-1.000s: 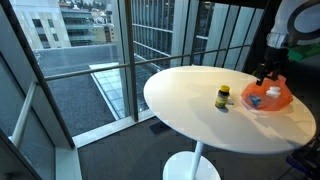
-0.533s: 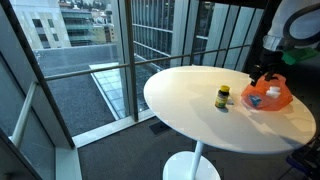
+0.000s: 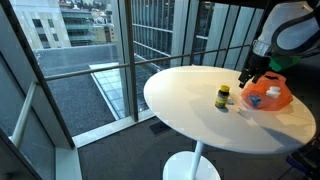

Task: Pick up the white bottle from the table and put it in the orange plastic bag.

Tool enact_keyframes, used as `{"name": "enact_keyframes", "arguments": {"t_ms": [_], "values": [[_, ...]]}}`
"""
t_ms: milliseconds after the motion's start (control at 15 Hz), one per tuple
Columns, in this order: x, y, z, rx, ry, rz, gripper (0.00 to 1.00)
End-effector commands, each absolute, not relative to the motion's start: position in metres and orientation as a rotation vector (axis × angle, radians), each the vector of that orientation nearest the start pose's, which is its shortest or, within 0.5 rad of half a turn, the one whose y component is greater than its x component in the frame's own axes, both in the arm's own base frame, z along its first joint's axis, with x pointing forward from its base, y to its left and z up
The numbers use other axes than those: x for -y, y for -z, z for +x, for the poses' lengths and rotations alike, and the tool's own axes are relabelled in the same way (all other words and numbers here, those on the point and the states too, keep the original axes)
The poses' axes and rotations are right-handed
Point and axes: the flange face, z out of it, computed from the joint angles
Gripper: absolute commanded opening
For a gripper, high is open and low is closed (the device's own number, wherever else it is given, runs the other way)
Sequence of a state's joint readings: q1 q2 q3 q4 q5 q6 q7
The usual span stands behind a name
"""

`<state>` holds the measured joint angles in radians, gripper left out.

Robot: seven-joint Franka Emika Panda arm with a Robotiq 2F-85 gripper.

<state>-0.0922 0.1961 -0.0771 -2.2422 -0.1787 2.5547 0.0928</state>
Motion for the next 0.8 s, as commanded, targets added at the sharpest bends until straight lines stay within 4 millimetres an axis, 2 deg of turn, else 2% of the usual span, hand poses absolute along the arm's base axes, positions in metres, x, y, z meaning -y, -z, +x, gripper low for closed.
{"name": "enact_keyframes", "arguments": {"t_ms": [0, 733], "values": [[0.087, -0.286, 0.566, -0.143, 0.221, -3.237, 1.0], [0.079, -0.255, 0.611, -0.148, 0.24, -3.214, 1.0]]}}
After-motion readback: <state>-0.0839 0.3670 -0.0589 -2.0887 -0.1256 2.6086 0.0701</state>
